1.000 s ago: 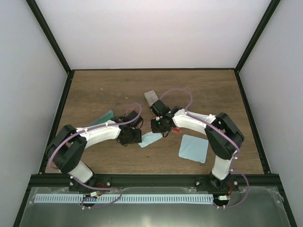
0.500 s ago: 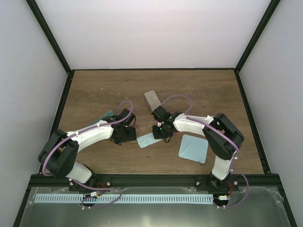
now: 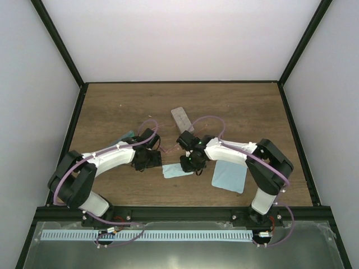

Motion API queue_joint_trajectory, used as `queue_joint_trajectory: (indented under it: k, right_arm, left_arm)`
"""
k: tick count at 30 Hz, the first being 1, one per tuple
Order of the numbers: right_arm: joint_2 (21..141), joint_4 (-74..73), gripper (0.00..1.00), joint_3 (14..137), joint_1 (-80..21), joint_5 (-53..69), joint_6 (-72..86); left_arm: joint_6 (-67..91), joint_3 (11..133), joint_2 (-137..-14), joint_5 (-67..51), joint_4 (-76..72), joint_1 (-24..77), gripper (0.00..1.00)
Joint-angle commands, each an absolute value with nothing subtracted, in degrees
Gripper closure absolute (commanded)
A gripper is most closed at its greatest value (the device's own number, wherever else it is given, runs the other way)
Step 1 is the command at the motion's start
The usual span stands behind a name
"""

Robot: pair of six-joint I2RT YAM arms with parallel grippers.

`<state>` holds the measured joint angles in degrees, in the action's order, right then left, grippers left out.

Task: Organize the sunglasses
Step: Adjust the glasses cleaning cloth at the center of the board.

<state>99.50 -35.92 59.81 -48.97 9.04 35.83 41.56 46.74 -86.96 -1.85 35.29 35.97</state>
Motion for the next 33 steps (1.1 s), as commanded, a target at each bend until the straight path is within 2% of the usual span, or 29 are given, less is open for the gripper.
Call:
queue_joint_trajectory:
  k: [1,5,8,12,25,33]
  right_arm:
    - [94.70,-41.10,0.86,65.02,-47.97,4.51,35.73]
    - [94.41,-42.20,0.76,66.22,-44.73,2.15,33.64]
    - [95.52,-42.54,0.73,65.52,-43.23,0.73,32.28]
    - [96.87,-41.15,0.63,64.11,-43.15,2.75,31.34]
    - [98.32,-37.44,0.65,58.77,-44.91,7.59,31.92]
    - [100.22,-37.62,0.67,59.66,-46.93,6.81,32.43]
  left_arm:
    - [43.09,46.26,-86.74,-3.54,32.64,35.68,0.26]
    - [46.44,43.35,-84.59,-4.73,30.49,35.93,0.28]
    - [48.58,41.12,-82.87,-6.32,28.71,36.24,0.28]
    - [50.37,39.24,-81.69,-7.53,27.61,36.88,0.27]
    - [50.94,38.86,-82.38,-7.27,27.36,37.44,0.25]
    - [49.59,40.37,-84.10,-7.05,28.29,37.52,0.24]
